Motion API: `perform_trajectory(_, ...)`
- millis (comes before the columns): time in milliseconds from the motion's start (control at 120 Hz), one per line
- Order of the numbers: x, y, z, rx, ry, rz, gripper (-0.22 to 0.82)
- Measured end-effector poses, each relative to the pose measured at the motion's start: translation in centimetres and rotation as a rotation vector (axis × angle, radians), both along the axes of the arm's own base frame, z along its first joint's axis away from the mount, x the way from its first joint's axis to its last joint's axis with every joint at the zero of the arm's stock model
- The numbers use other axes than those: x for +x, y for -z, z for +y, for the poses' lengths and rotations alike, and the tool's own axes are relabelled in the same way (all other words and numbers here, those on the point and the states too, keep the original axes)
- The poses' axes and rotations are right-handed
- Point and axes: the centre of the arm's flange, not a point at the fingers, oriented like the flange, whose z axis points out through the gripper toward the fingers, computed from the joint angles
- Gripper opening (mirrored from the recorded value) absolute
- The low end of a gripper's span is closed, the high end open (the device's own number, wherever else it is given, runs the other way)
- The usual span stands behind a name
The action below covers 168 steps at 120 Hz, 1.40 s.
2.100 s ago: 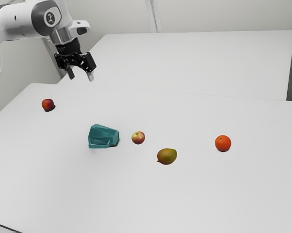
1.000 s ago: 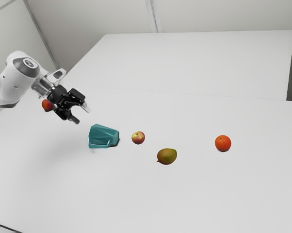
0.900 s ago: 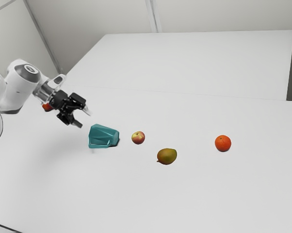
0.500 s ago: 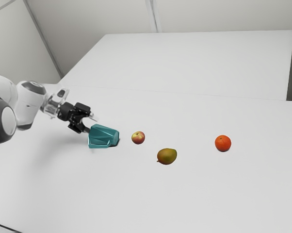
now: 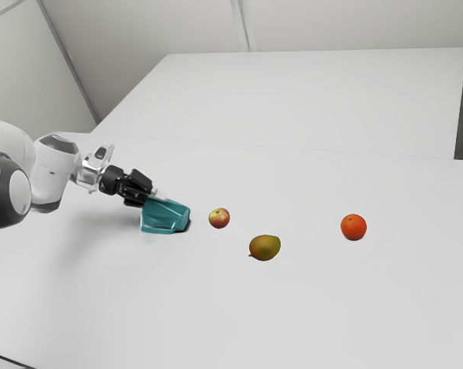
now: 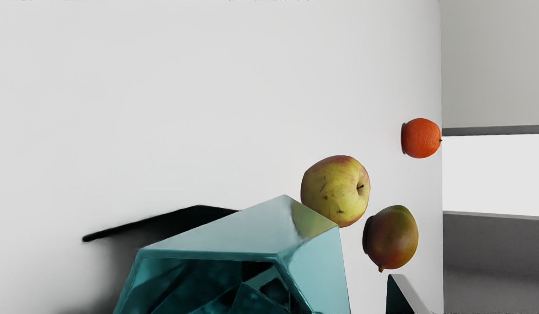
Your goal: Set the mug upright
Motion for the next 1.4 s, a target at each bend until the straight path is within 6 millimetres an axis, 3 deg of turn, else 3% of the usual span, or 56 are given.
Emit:
perform_trajectory(142,0.0,-0.7,0.0,-0.003,0.016,-0.027,-0.08)
perform_trajectory(333,-0.2,-2.7,0.0,0.000,0.045,-0.077,-0.14)
perform_trajectory(500,-0.2,-7.5,-0.7,0.054,0.095,-0.149,-0.17)
perform_trajectory(650,1.6,-13.6,-3.9,0.307,0.280,-0.151,-0.17)
perform_trajectory(792,2.4,-16.8,-8.1,0.589,0.415,-0.103,-0.18)
perform_trajectory(892,2.7,-18.0,-10.4,0.774,0.456,-0.065,-0.18)
perform_trajectory(1058,3.0,-16.3,-10.5,0.920,0.388,0.004,-0.18)
perform_trajectory(1400,2.8,-11.7,-11.7,1.011,0.241,0.065,-0.18)
